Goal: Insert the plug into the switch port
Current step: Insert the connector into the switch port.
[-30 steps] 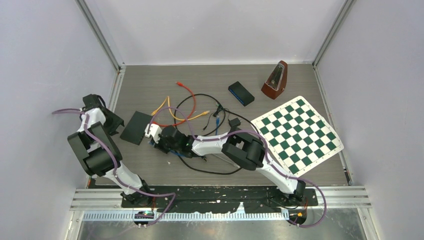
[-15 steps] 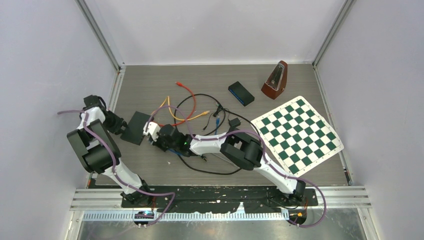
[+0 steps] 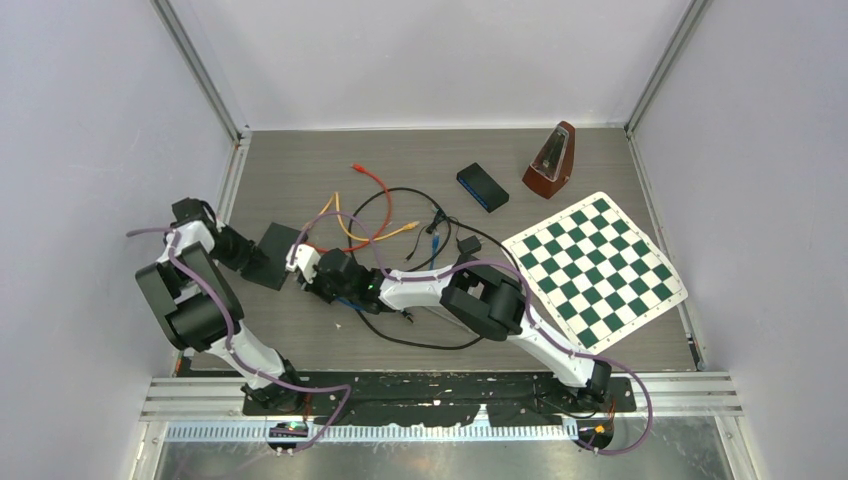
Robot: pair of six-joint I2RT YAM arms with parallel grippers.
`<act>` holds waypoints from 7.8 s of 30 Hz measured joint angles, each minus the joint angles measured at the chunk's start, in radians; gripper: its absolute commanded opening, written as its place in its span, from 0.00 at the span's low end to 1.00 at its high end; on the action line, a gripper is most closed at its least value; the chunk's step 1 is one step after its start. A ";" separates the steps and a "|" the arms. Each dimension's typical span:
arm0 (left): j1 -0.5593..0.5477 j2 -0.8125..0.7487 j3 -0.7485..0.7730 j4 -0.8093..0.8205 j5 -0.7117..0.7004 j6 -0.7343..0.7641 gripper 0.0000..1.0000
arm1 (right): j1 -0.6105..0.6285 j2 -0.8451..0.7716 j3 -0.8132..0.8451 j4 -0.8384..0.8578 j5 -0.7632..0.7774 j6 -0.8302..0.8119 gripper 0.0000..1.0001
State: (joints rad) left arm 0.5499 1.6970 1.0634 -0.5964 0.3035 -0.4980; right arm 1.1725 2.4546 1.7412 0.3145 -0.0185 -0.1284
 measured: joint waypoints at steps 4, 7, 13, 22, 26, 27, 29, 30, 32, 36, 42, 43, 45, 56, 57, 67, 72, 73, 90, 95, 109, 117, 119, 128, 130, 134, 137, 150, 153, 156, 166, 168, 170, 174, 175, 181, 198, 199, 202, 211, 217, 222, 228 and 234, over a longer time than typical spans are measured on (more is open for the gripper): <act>-0.001 -0.021 -0.029 0.012 0.029 -0.001 0.23 | 0.000 0.000 -0.001 0.002 0.000 0.001 0.05; -0.002 -0.032 -0.033 0.015 0.009 0.002 0.24 | 0.000 0.000 -0.006 0.011 0.001 0.003 0.05; -0.003 -0.014 0.048 0.001 -0.132 0.019 0.24 | 0.000 -0.010 -0.046 0.058 -0.001 -0.001 0.05; -0.003 0.097 0.148 0.019 -0.269 0.055 0.24 | 0.003 -0.026 -0.081 0.082 -0.018 -0.023 0.05; -0.006 0.150 0.180 0.007 -0.286 0.067 0.24 | 0.003 -0.027 -0.091 0.098 -0.020 -0.025 0.05; -0.006 0.151 0.182 0.007 -0.285 0.068 0.24 | 0.003 -0.027 -0.097 0.108 -0.020 -0.026 0.05; -0.006 0.151 0.182 0.002 -0.268 0.069 0.20 | 0.003 -0.027 -0.106 0.127 -0.019 -0.026 0.05; -0.006 0.151 0.182 -0.003 -0.250 0.068 0.19 | 0.003 -0.028 -0.109 0.132 -0.020 -0.026 0.05; -0.006 0.153 0.181 -0.006 -0.223 0.066 0.19 | 0.003 -0.029 -0.112 0.135 -0.020 -0.026 0.05; -0.006 0.152 0.157 -0.003 -0.175 0.062 0.20 | 0.003 -0.029 -0.112 0.135 -0.019 -0.027 0.05; -0.006 0.141 0.133 -0.014 -0.137 0.068 0.20 | 0.003 -0.028 -0.108 0.129 -0.018 -0.027 0.05; -0.006 0.137 0.131 -0.017 -0.131 0.069 0.20 | 0.003 -0.028 -0.103 0.122 -0.018 -0.027 0.05; -0.006 0.127 0.129 -0.019 -0.120 0.072 0.20 | 0.003 -0.026 -0.092 0.108 -0.016 -0.027 0.05; -0.004 0.104 0.070 -0.007 -0.081 0.080 0.20 | 0.004 -0.018 -0.042 0.026 -0.004 -0.026 0.05; -0.002 0.103 0.069 -0.006 -0.078 0.081 0.20 | 0.004 -0.018 -0.041 0.023 -0.004 -0.024 0.05; 0.000 0.068 0.044 0.024 -0.045 0.079 0.19 | 0.005 -0.019 -0.026 -0.010 0.002 0.007 0.05; 0.002 0.060 0.032 0.039 -0.040 0.079 0.18 | 0.006 -0.019 -0.026 -0.010 0.011 0.027 0.05; 0.002 0.060 0.031 0.039 -0.040 0.079 0.18 | 0.008 -0.019 -0.026 -0.010 0.015 0.027 0.05; 0.002 0.050 0.007 0.056 -0.025 0.079 0.18 | 0.042 -0.027 -0.026 -0.035 0.105 0.030 0.05; 0.003 0.048 0.002 0.061 -0.023 0.079 0.18 | 0.043 -0.030 -0.027 -0.039 0.103 0.029 0.05; 0.002 0.047 0.000 0.051 -0.007 0.079 0.19 | 0.045 -0.042 -0.038 -0.054 0.083 0.021 0.05; 0.002 0.046 0.000 0.040 -0.001 0.079 0.20 | 0.045 -0.042 -0.038 -0.054 0.035 0.022 0.05; 0.002 0.045 0.000 0.037 0.002 0.079 0.20 | 0.046 -0.042 -0.038 -0.054 0.034 0.022 0.05; 0.002 0.020 -0.016 0.032 0.010 0.082 0.18 | 0.055 -0.042 -0.026 -0.076 0.104 0.031 0.05; 0.000 0.013 -0.020 0.029 0.015 0.084 0.17 | 0.059 -0.042 -0.021 -0.085 0.126 0.031 0.05; 0.000 0.007 -0.020 0.022 0.027 0.089 0.16 | 0.064 -0.042 -0.015 -0.099 0.152 0.040 0.05; -0.001 0.007 -0.020 0.017 0.029 0.095 0.15 | 0.065 -0.042 -0.015 -0.100 0.160 0.048 0.05; -0.013 -0.035 -0.020 -0.032 -0.050 0.114 0.16 | 0.063 -0.068 -0.144 0.083 0.148 0.030 0.05; -0.014 -0.042 -0.006 -0.043 -0.087 0.113 0.11 | 0.063 -0.068 -0.145 0.085 0.143 0.028 0.05; -0.014 -0.017 0.023 -0.052 -0.100 0.110 0.09 | 0.063 -0.068 -0.145 0.085 0.137 0.028 0.05; -0.034 0.039 0.034 -0.087 -0.093 0.117 0.00 | 0.063 -0.068 -0.145 0.085 0.140 0.022 0.05; -0.035 0.043 0.038 -0.092 -0.091 0.123 0.00 | 0.063 -0.068 -0.144 0.085 0.147 0.023 0.05; -0.036 0.043 0.038 -0.091 -0.085 0.132 0.00 | 0.063 -0.068 -0.143 0.083 0.151 0.026 0.05; -0.039 0.043 0.021 -0.064 -0.058 0.135 0.00 | 0.064 -0.068 -0.139 0.074 0.172 0.036 0.05; -0.040 0.043 0.018 -0.058 -0.053 0.136 0.00 | 0.065 -0.068 -0.137 0.071 0.179 0.038 0.05; -0.049 0.043 -0.021 0.033 0.023 0.132 0.00 | 0.074 -0.068 -0.131 0.060 0.245 0.049 0.05; -0.047 0.029 -0.103 0.238 0.101 0.119 0.00 | 0.088 -0.008 0.021 -0.080 0.339 0.111 0.05; -0.045 0.025 -0.104 0.234 0.101 0.121 0.00 | 0.089 -0.008 0.021 -0.081 0.346 0.117 0.05; -0.030 0.007 -0.112 0.219 0.100 0.130 0.00 | 0.090 -0.010 0.010 -0.072 0.365 0.133 0.05; -0.016 -0.041 -0.168 0.194 0.090 0.130 0.00 | 0.078 -0.062 -0.087 -0.034 0.401 0.150 0.05; -0.011 -0.046 -0.220 0.276 0.093 0.103 0.00 | 0.069 -0.064 -0.099 -0.010 0.379 0.133 0.05; -0.011 -0.055 -0.265 0.374 0.124 0.052 0.00 | 0.054 -0.062 -0.093 -0.012 0.351 0.128 0.05; -0.014 -0.057 -0.280 0.425 0.122 0.040 0.00 | 0.030 -0.050 -0.078 0.000 0.296 0.101 0.05; -0.026 -0.069 -0.319 0.509 0.117 0.003 0.00 | 0.013 -0.037 -0.057 -0.003 0.256 0.092 0.05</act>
State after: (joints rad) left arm 0.5243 1.6276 0.7444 -0.0879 0.4206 -0.4953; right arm 1.1858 2.4176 1.6844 0.3119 0.2379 -0.0364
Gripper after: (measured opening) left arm 0.008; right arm 0.130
